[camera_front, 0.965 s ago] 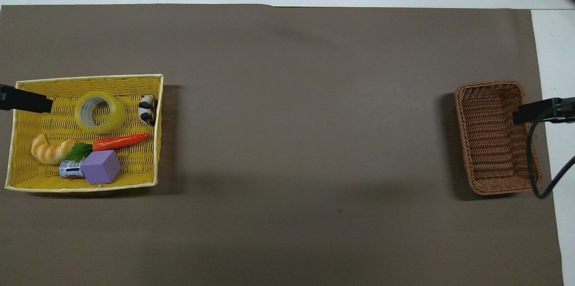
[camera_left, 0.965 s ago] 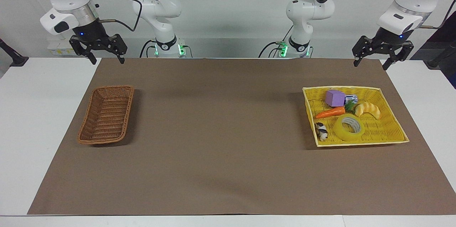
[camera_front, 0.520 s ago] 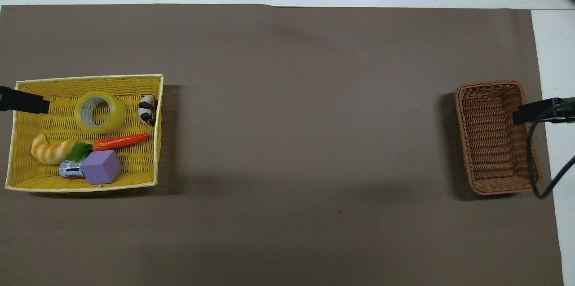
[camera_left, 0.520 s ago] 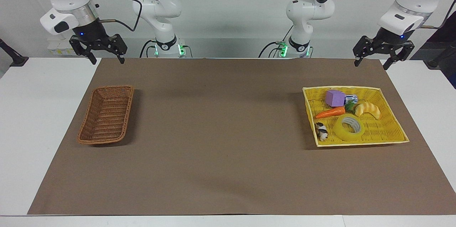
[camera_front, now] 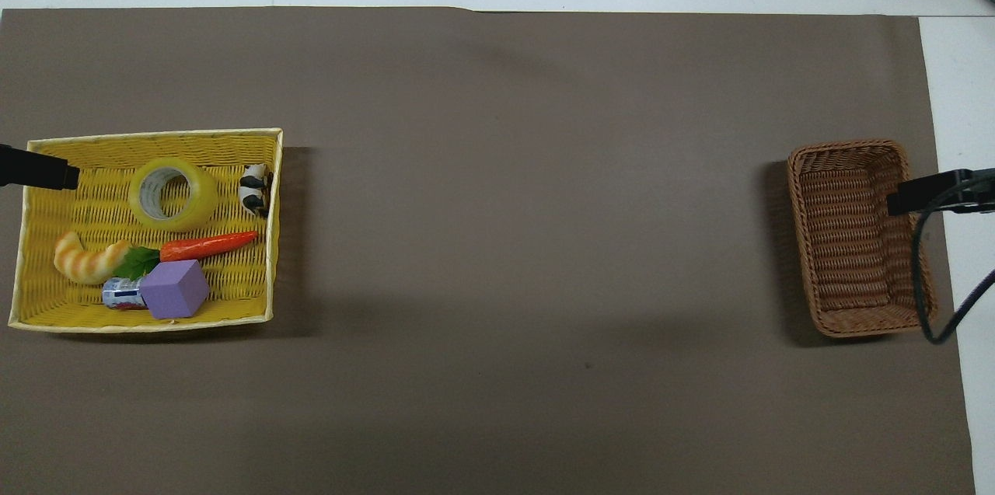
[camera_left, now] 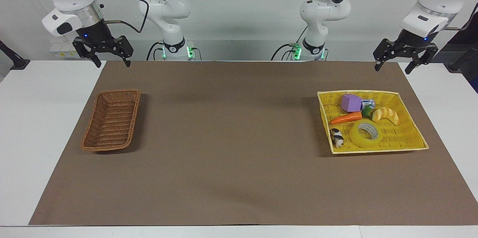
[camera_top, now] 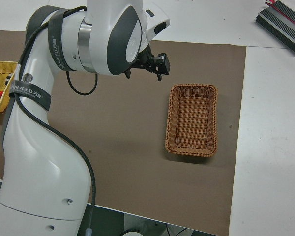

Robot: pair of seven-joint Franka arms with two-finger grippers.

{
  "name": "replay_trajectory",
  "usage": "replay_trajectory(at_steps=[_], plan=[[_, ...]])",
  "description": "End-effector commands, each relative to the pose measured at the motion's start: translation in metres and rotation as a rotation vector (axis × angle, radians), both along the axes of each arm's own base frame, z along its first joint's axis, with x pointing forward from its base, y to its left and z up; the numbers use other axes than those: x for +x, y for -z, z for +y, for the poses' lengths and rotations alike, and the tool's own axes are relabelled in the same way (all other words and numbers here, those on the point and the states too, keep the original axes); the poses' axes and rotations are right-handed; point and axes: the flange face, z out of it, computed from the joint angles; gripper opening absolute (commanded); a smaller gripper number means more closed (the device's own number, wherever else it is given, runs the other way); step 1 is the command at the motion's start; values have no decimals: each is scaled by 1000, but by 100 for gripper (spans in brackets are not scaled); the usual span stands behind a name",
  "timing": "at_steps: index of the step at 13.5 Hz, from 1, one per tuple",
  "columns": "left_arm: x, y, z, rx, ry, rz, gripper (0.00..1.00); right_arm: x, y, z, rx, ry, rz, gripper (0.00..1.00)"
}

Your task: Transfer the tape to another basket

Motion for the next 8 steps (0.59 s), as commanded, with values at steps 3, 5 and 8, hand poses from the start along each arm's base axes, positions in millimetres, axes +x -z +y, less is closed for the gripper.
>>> replay_trajectory(at_steps=[3, 5, 8], plan=[[2, 17, 13, 16, -14, -26, 100, -4, -1, -1, 1, -13, -12, 100], [4, 32, 18, 16, -21, -29, 100, -4, -2, -1, 1, -13, -13, 100], [7, 53, 24, 17, -21, -27, 100, -4, -2, -1, 1, -13, -13, 100]])
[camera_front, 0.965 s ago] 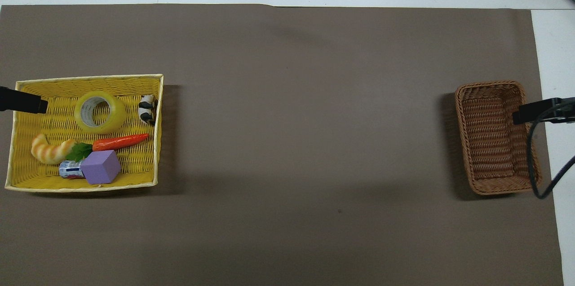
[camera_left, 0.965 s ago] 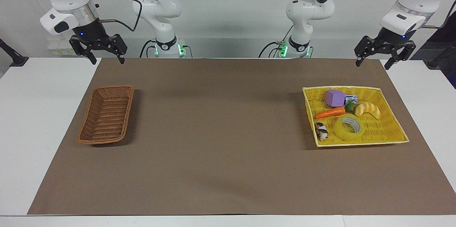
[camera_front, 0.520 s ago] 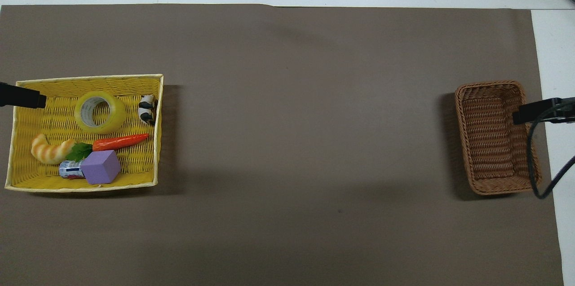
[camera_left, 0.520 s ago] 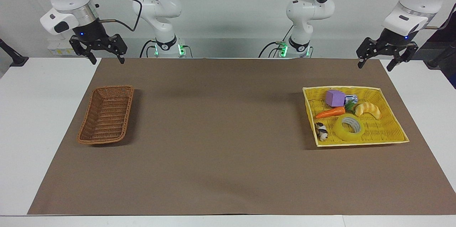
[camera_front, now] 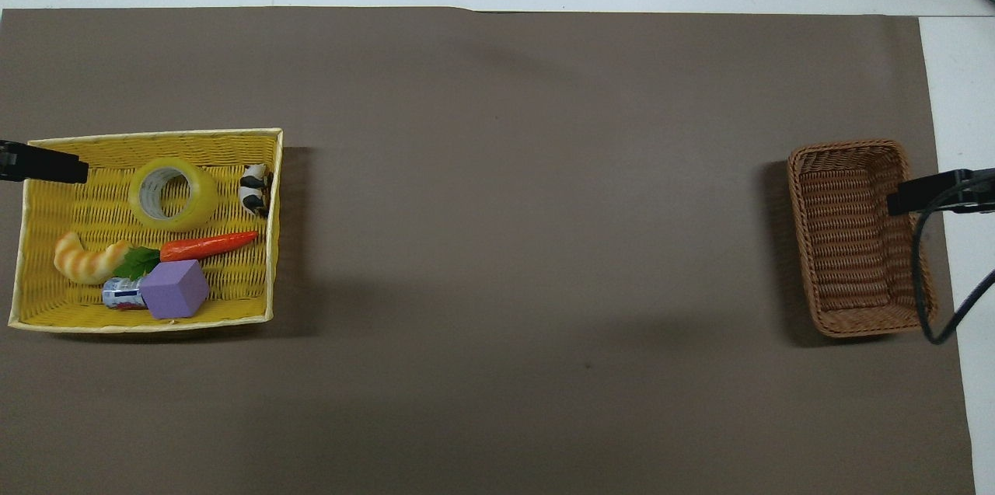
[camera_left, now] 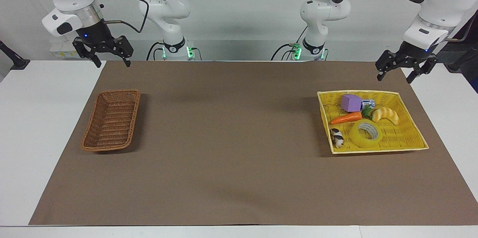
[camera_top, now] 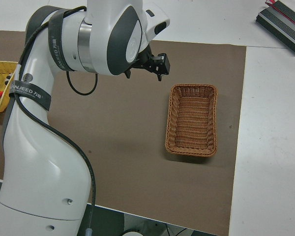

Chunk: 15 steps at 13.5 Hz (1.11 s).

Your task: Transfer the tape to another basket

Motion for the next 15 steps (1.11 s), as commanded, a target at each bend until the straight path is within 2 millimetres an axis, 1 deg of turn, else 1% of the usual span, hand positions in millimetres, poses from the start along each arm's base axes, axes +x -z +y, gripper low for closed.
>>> replay_trajectory(at_steps=[1, 3, 7, 9, 11, 13, 15], plan=[[-2, 21, 13, 16, -7, -2, 100, -4, -2, -1, 1, -13, -13, 100], [-3, 40, 15, 16, -11, -4, 100, -4, -2, -1, 1, -13, -13, 100], [-1, 70, 17, 16, -15, -8, 100, -4, -2, -1, 1, -13, -13, 100], [-2, 89, 22, 16, -24, -4, 100, -4, -2, -1, 1, -13, -13, 100], [-1, 102, 22, 16, -24, -11, 100, -4, -2, -1, 1, -13, -13, 100], [1, 121, 23, 16, -26, -10, 100, -4, -2, -1, 1, -13, -12, 100], [1, 135, 27, 16, -32, -13, 100, -4, -1, -1, 1, -13, -12, 100]])
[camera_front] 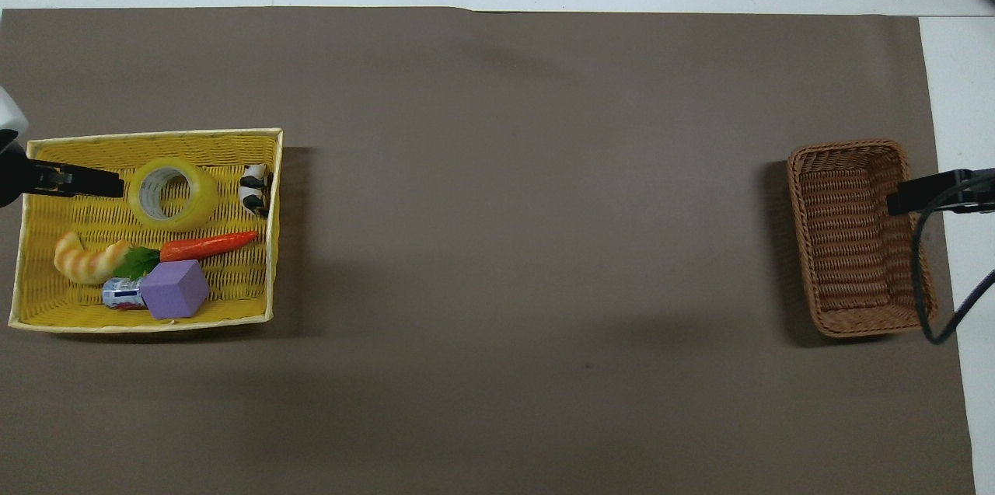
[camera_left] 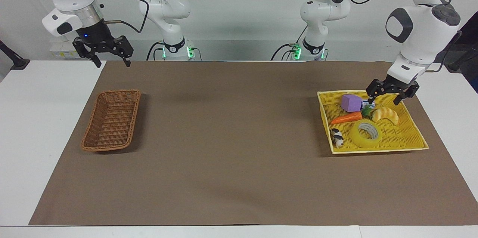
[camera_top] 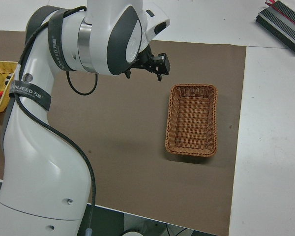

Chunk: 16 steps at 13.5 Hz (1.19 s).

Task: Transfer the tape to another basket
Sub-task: 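Lower the left gripper into the yellow basket and grasp the tape roll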

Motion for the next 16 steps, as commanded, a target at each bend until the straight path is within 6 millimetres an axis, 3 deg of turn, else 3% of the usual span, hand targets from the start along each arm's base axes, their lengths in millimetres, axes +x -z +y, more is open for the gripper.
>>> replay_trajectory(at_steps=[1, 5, 9, 13, 14, 16], plan=[[-2, 29, 9, 14, 1, 0, 100, -4, -2, -1, 1, -13, -13, 100], [7, 84, 20, 12, -18, -17, 100, -4, -1, -1, 1, -13, -12, 100], [26, 116, 48, 17, -65, -89, 100, -4, -2, -1, 1, -13, -13, 100], [31, 134, 57, 12, -90, -103, 97, -5, -1, -1, 1, -13, -6, 100], [28, 138, 57, 11, -91, -93, 90, -5, -1, 0, 1, -16, -6, 100], [26, 139, 53, 9, -90, -79, 55, -6, 0, 1, 2, -21, 6, 100]])
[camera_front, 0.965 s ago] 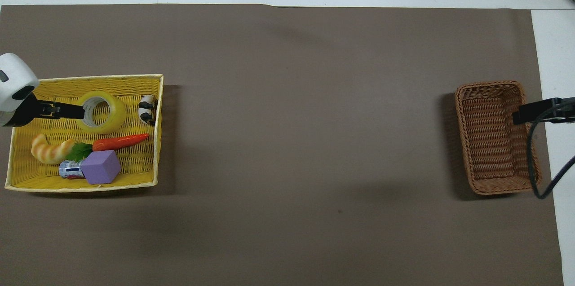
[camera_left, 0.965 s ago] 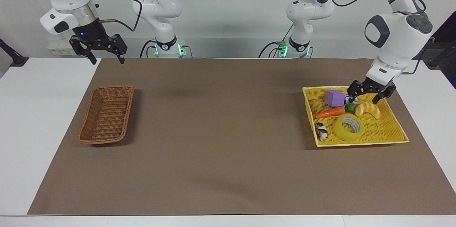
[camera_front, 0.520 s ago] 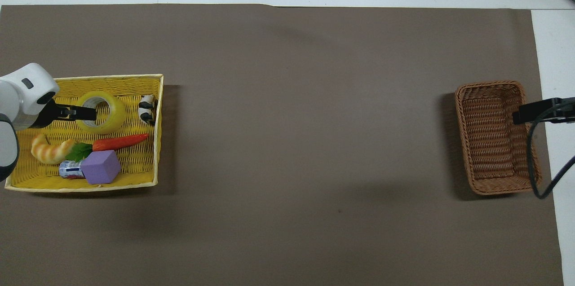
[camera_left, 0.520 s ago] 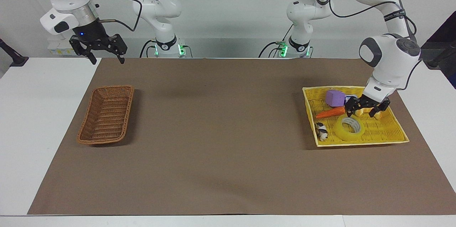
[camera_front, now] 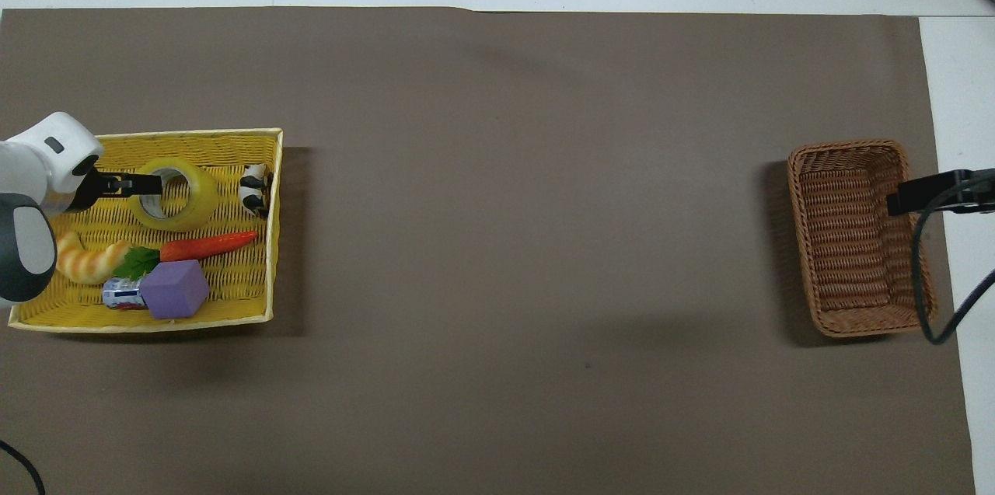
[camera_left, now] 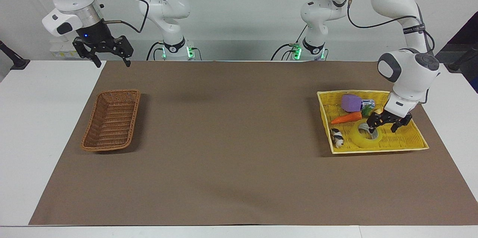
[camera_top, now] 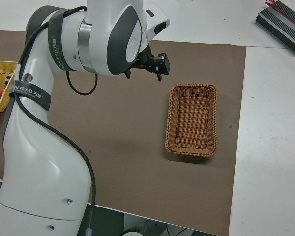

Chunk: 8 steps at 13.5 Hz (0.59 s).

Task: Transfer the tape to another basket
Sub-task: 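Lower the left gripper into the yellow basket and grasp the tape roll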

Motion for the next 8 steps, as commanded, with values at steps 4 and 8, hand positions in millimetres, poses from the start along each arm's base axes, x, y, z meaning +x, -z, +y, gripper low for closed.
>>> replay_trajectory(at_steps=[4, 8], plan=[[-9, 5, -3, -1, 5, 33, 0, -6, -1, 0, 2, -18, 4, 100], [-6, 1, -6, -2, 7, 35, 0, -10, 0, -8, 9, 10, 5, 100]])
